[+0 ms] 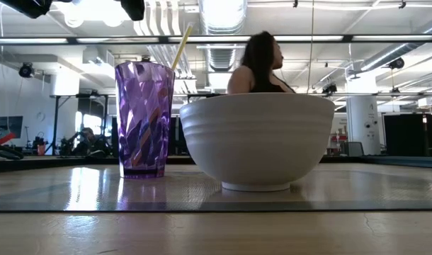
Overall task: Pick & Place Utensil
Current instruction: Put the purple fork into the white bowl on the transparent mat
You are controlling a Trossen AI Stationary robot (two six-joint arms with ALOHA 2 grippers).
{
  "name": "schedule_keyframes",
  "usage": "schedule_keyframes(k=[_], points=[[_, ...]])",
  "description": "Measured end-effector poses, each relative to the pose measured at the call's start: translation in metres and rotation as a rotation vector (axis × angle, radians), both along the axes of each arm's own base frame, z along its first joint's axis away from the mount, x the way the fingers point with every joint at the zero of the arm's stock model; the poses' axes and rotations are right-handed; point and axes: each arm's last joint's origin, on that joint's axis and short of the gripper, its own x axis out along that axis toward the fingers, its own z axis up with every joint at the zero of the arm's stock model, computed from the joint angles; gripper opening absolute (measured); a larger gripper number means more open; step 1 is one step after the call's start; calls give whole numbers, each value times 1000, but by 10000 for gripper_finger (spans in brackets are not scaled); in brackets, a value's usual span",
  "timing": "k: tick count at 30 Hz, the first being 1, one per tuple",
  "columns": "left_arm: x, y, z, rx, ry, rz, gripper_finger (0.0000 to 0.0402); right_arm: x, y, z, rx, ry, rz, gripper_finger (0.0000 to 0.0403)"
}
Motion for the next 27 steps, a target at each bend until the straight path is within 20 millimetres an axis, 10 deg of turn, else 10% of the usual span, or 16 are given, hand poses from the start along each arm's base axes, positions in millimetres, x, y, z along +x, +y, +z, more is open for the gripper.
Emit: schedule_keyframes(k=[27], points=[[0, 0, -2, 23, 20, 7, 0, 0, -2, 3, 21, -32, -56, 13]])
